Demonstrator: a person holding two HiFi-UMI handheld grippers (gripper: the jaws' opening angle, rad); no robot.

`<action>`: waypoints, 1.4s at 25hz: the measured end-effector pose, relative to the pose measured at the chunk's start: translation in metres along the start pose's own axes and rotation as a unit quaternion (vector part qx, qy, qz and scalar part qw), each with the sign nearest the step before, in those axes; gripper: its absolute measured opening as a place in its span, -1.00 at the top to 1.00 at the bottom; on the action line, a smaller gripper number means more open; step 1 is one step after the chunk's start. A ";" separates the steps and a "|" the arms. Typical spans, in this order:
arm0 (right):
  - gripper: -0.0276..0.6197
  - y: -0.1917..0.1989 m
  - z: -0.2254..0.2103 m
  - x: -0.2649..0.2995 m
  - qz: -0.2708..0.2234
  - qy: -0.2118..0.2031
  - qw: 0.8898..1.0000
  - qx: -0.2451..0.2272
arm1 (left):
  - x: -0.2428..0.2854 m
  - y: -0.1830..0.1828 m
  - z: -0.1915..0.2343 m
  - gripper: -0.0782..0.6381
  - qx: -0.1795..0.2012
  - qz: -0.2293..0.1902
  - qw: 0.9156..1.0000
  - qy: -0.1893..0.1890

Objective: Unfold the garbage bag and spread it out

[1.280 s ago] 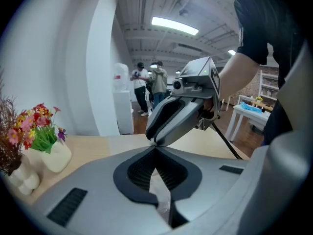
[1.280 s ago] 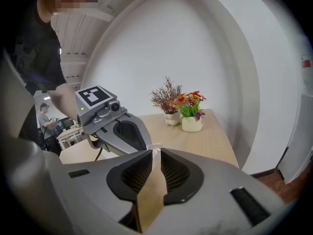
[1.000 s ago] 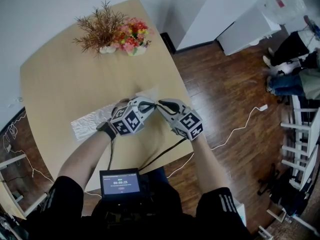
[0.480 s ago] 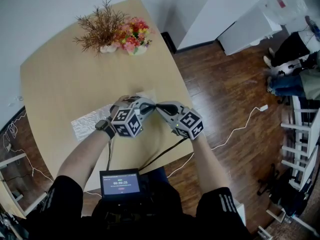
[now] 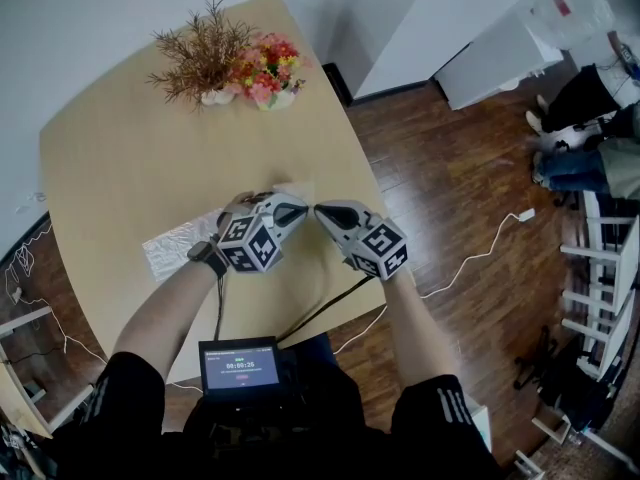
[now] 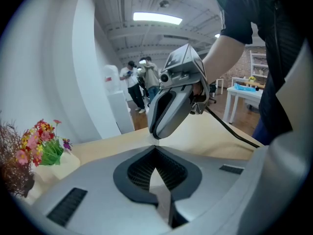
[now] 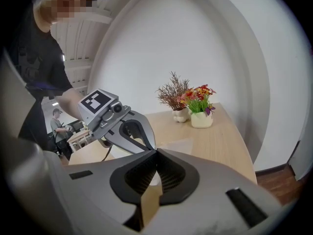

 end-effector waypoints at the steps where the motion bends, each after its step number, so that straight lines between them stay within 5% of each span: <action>1: 0.86 0.000 0.000 0.000 -0.002 0.002 1.000 0.002 | -0.002 0.000 0.000 0.78 -0.003 -0.002 1.000 -0.001; 35: 0.86 0.015 -0.031 -0.014 0.024 0.111 0.993 0.029 | -0.042 0.048 0.035 0.78 -0.077 0.010 0.996 -0.048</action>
Point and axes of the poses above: the fingertips, and each gripper's own axes: x forward along the fingers, z to its left, y out of its underside, the point moved 7 cm from there along -x, backward along the fingers, and after that the axes turned 9 degrees about z, right-handed, at the moved point
